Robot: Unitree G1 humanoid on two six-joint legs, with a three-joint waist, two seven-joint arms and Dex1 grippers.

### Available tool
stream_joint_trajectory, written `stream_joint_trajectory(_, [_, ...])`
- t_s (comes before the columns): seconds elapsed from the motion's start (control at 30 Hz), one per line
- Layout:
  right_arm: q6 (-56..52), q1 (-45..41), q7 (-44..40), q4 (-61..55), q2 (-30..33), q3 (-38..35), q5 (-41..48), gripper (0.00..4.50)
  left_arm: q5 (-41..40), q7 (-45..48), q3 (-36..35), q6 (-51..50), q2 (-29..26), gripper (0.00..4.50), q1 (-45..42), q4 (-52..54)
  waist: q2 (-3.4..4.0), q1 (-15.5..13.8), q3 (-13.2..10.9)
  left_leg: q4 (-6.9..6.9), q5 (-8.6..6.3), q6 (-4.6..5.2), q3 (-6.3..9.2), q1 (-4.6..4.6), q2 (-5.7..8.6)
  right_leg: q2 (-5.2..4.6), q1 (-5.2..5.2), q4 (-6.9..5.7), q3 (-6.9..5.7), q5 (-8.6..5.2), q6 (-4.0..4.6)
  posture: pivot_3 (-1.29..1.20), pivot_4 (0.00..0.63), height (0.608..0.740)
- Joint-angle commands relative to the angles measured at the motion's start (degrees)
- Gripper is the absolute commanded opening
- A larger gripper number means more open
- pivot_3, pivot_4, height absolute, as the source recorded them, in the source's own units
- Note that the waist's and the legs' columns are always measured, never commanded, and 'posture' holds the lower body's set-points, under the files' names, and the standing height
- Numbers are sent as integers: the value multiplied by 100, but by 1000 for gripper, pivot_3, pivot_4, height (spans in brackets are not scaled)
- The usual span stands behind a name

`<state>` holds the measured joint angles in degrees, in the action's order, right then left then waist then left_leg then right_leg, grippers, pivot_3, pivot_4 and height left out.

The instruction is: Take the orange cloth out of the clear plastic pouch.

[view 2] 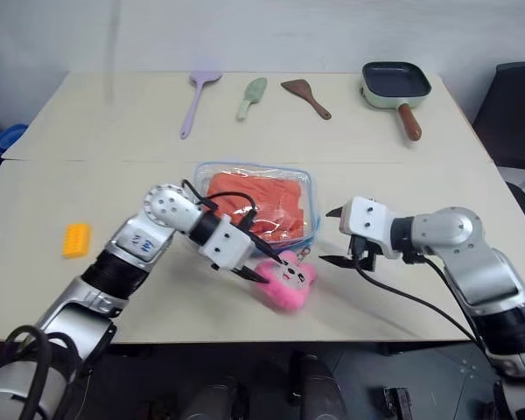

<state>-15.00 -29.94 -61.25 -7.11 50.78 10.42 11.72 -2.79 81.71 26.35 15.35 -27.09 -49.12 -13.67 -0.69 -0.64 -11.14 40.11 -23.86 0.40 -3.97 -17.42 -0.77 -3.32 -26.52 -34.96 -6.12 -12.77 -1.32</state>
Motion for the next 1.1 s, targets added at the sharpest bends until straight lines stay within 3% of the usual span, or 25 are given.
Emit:
stream_joint_trajectory(0.03, [395, -401, -171, 415, -203, 165, -296, 4500, 79, 235, 163, 450, 56, 2123, -57, -83, 0, 12, 0, -1, 2, -4, 1, 1, -3, -1, 0, -1, -1, 1, 2, 0, 150, 740])
stream_joint_trajectory(0.27, [1175, -690, -370, 1135, -461, 516, -891, 4500, 464, 201, 372, 1010, 80, 2123, 3, -471, 1, -77, 0, 9, 4, -4, 6, -2, 2, -13, 3, -4, -5, 2, 2, 0, 150, 740])
stream_joint_trajectory(0.37, [1370, -842, -351, 1427, -634, 563, -1057, 4500, 497, 157, 351, 1113, 107, 1546, -49, -624, 1, -75, 0, 15, 4, -2, 6, -6, 3, -17, 4, -4, -10, 3, 1, 0, 150, 740])
stream_joint_trajectory(0.53, [1632, -1136, -337, 1925, -906, 558, -1243, 4500, 479, 135, 306, 1115, 104, 83, -87, -662, 1, -69, 0, 16, 4, -1, 8, -5, 2, -15, 4, -6, -9, 4, 0, 0, 150, 740])
stream_joint_trajectory(0.57, [1686, -1198, -342, 2032, -961, 551, -1262, 4500, 485, 136, 302, 1118, 83, 15, -79, -651, 1, -68, 0, 16, 4, -1, 8, -5, 2, -16, 4, -6, -9, 4, 0, 0, 150, 740])
stream_joint_trajectory(0.67, [1846, -1292, -384, 2254, -1063, 545, -1307, 3893, 556, 51, 288, 1117, 54, 0, -66, -650, 2, -68, 0, 17, 5, 0, 8, -6, 2, -17, 3, -7, -9, 4, 0, 0, 150, 740])
stream_joint_trajectory(1.03, [2482, -1353, -510, 2732, -1151, 595, -1503, 23, 694, -224, 245, 939, -116, 0, 57, -478, 2, -64, 1, 18, 5, 0, 9, -5, 2, -18, 4, -10, -9, 4, 0, 0, 150, 740])
stream_joint_trajectory(1.1, [2543, -1368, -568, 2804, -1149, 605, -1504, 23, 714, -262, 256, 938, -148, 0, 82, -461, 2, -64, 1, 19, 5, -1, 9, -4, 1, -18, 4, -11, -9, 5, 0, 0, 150, 740])
